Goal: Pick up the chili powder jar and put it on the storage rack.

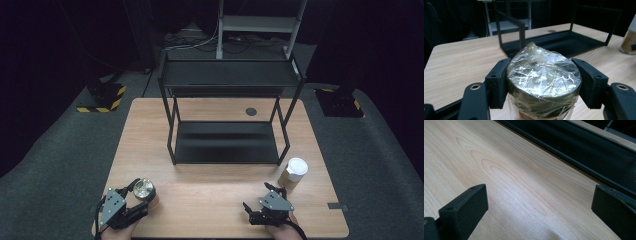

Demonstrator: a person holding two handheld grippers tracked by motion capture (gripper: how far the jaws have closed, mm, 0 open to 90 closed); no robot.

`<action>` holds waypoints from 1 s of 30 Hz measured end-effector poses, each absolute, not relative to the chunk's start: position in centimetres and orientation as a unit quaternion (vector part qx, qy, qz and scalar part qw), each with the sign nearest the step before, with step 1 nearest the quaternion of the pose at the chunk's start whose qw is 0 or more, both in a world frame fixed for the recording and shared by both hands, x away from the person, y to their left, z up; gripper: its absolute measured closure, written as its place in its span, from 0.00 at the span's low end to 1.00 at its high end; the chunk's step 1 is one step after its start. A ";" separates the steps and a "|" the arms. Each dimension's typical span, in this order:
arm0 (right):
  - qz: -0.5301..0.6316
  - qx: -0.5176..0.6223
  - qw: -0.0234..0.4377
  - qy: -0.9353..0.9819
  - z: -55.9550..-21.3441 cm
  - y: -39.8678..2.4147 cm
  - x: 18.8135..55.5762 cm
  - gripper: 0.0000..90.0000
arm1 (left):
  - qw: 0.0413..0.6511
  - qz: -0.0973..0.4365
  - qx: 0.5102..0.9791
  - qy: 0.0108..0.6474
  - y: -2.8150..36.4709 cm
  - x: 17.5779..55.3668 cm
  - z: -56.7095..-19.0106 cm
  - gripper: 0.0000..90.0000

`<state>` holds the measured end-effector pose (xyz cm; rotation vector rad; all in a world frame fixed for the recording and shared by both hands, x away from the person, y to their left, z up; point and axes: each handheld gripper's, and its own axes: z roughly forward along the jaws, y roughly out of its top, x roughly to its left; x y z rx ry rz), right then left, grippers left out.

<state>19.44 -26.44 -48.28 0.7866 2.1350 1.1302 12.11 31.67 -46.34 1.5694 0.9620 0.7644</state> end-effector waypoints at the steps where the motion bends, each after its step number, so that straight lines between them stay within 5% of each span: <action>1: 0.426 0.295 0.296 0.802 -48.3 -26.5 19.4 0.00 | 0.544 0.322 0.661 0.404 31.5 12.2 -46.2 0.39; 30: 0.427 0.291 0.294 0.804 -48.3 -26.6 19.4 0.00 | 0.571 0.307 0.663 0.375 27.2 16.4 -43.5 0.39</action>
